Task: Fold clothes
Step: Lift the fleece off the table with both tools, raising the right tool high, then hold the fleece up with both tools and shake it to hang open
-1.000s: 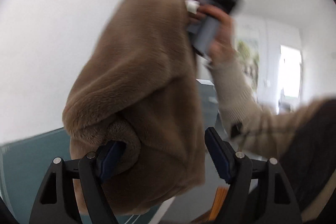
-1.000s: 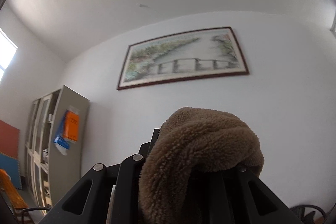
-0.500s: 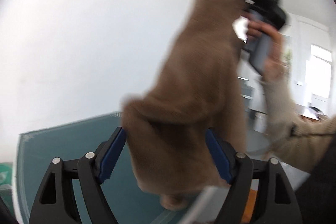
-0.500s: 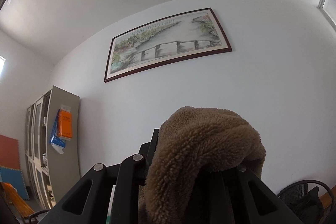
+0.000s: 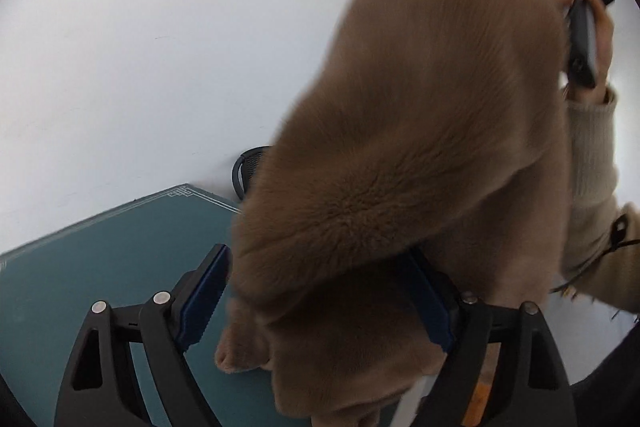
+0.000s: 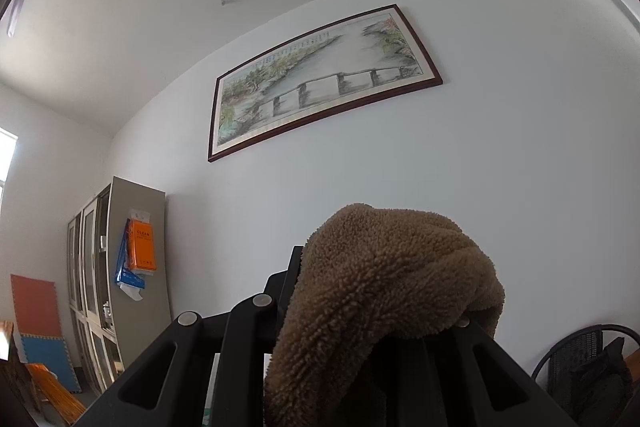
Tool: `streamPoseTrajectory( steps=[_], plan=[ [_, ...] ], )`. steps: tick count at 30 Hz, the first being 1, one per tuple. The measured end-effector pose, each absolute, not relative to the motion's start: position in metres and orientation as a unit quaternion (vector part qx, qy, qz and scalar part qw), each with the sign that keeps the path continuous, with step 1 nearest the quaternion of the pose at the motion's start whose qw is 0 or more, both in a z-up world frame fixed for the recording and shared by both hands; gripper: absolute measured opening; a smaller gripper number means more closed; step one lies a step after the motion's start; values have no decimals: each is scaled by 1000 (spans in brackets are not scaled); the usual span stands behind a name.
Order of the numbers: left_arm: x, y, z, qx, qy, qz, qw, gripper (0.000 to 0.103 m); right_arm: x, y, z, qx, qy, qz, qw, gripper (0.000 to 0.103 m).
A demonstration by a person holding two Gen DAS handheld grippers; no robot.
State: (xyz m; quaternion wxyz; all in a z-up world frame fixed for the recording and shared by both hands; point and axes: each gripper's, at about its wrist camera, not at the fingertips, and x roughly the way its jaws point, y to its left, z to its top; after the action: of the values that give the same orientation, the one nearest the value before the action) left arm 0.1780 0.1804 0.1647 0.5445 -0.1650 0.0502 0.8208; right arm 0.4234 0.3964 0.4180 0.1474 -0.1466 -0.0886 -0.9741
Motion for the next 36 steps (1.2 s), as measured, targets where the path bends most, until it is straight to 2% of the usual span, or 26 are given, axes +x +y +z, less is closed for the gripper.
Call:
streamPoseTrajectory(
  steps=[4,5,6,8,9,11,16,18,21,26,29,31,33,36],
  plan=[
    [174,200,173,-175,20,803,570,88,429,403,418,-146,-88,-973,158,19],
    [172,204,178,-186,9,793,580,80,430,403,418,-148,-86,-973,155,19],
    [170,208,182,-198,0,784,588,69,431,403,417,-150,-82,-974,146,19],
    [168,211,189,-222,-2,786,578,16,434,404,414,-156,-74,-978,116,19],
    [168,208,194,-226,-6,794,565,12,436,405,413,-159,-71,-980,97,19],
    [172,188,208,-210,-28,817,537,12,439,411,409,-165,-73,-982,52,19],
    [204,78,280,-91,-154,876,448,11,444,433,392,-178,-72,-978,-75,19],
    [238,37,314,-24,-185,890,415,11,434,441,381,-153,-80,-982,-71,19],
    [304,10,352,73,-172,912,366,11,419,430,363,-125,-74,-988,-51,19],
    [394,-34,388,187,-117,924,312,11,429,385,347,-174,-12,-982,-77,19],
    [343,16,391,194,-104,929,296,11,444,379,356,-214,-20,-973,-87,19],
    [364,-21,362,189,-106,931,294,11,454,376,362,-237,-29,-967,-91,19],
    [370,0,373,174,-118,927,311,12,462,370,366,-259,-28,-960,-105,19],
    [367,-20,358,151,-119,932,307,12,470,357,367,-287,-11,-948,-135,19]
  ],
)
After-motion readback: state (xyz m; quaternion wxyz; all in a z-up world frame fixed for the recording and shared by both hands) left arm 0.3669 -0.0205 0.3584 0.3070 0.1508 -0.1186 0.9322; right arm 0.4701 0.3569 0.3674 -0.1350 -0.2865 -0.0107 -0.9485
